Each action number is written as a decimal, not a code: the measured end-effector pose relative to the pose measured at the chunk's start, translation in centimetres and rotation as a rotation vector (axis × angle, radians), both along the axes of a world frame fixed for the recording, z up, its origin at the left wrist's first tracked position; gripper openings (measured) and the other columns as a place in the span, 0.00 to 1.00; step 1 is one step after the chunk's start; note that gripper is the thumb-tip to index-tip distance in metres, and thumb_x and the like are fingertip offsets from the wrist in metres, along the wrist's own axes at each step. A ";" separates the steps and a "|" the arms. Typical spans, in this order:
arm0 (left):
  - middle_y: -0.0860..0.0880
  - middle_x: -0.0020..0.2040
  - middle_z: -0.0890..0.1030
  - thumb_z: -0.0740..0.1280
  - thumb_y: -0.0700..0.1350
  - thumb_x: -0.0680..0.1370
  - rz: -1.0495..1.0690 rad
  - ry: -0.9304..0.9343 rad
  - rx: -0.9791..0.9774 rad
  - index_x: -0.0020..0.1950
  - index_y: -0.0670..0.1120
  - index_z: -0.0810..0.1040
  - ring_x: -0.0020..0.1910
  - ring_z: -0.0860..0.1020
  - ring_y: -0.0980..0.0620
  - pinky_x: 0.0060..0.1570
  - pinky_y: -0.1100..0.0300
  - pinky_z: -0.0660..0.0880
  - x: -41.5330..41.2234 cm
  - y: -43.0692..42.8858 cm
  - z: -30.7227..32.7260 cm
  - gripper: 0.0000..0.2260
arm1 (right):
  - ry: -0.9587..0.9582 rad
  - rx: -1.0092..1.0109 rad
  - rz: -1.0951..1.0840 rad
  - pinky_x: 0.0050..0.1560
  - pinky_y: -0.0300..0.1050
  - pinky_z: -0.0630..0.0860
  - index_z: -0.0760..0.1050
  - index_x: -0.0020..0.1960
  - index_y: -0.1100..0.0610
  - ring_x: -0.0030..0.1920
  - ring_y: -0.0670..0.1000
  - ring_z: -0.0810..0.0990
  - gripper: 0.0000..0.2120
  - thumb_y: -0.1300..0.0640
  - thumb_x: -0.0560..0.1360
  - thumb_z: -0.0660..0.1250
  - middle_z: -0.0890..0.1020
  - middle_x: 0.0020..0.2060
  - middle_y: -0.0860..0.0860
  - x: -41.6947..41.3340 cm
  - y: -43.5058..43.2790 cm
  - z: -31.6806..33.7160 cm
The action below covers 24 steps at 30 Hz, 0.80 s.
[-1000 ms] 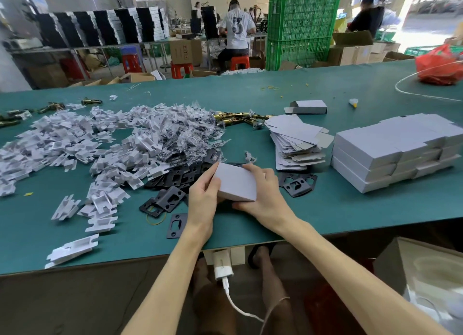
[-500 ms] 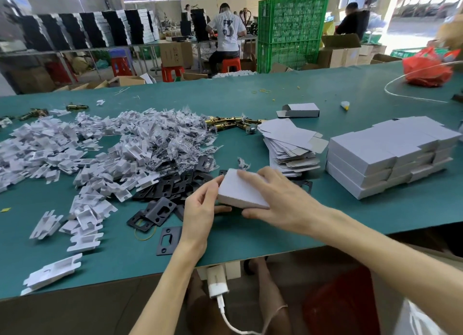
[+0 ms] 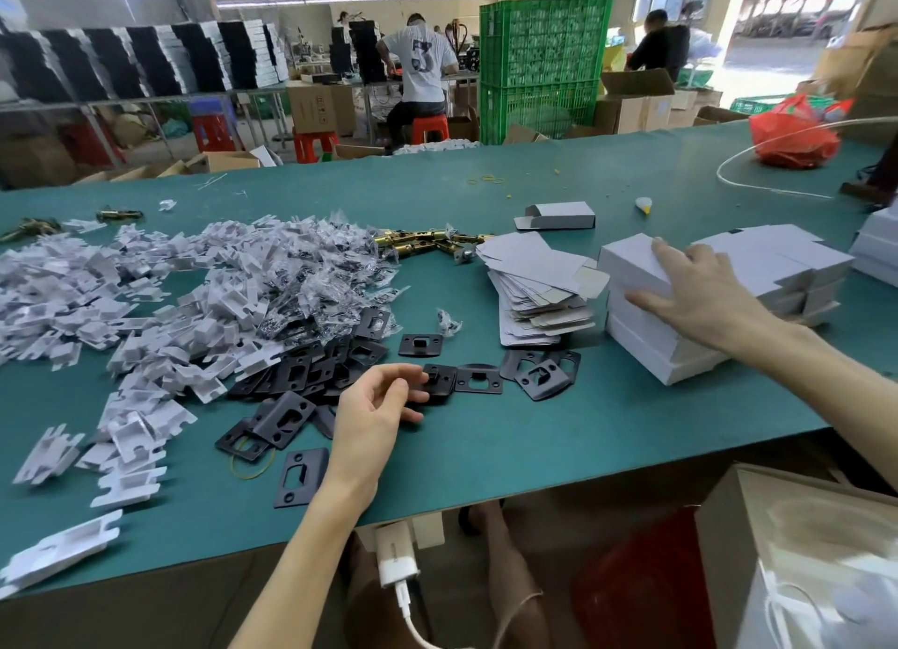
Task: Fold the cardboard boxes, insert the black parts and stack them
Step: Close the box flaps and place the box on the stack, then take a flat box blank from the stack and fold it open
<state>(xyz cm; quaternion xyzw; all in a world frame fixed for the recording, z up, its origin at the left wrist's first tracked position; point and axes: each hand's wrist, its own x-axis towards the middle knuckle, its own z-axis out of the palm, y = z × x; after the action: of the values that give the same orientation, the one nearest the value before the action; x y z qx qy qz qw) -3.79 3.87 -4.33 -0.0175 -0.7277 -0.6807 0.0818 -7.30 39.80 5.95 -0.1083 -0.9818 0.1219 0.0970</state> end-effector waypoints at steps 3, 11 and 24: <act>0.49 0.49 0.87 0.61 0.33 0.85 -0.004 -0.005 -0.015 0.55 0.43 0.83 0.47 0.85 0.50 0.44 0.59 0.82 0.2 0.1 0.1 0.12 | -0.019 0.141 -0.044 0.72 0.62 0.61 0.57 0.80 0.56 0.72 0.65 0.63 0.36 0.39 0.79 0.64 0.67 0.71 0.65 -0.3 -0.5 0.5; 0.48 0.47 0.87 0.60 0.32 0.85 -0.005 -0.013 -0.019 0.53 0.43 0.83 0.41 0.83 0.54 0.42 0.61 0.81 0.3 0.1 0.3 0.12 | -0.055 0.284 -0.156 0.65 0.59 0.67 0.60 0.75 0.62 0.68 0.65 0.68 0.31 0.42 0.82 0.61 0.69 0.69 0.64 -1.0 -2.2 1.0; 0.49 0.46 0.87 0.60 0.32 0.85 0.000 -0.020 -0.033 0.53 0.42 0.82 0.41 0.83 0.53 0.42 0.61 0.80 0.1 0.0 0.1 0.12 | -0.050 0.247 0.329 0.81 0.54 0.50 0.49 0.81 0.65 0.82 0.58 0.48 0.38 0.44 0.83 0.60 0.53 0.81 0.60 -5.5 -9.6 -1.7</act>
<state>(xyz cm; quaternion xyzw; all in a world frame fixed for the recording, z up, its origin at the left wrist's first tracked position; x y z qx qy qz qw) -3.67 3.84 -4.18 -0.0122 -0.7397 -0.6687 0.0741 -12.78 30.18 4.30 0.0632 -0.9959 0.0120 0.0640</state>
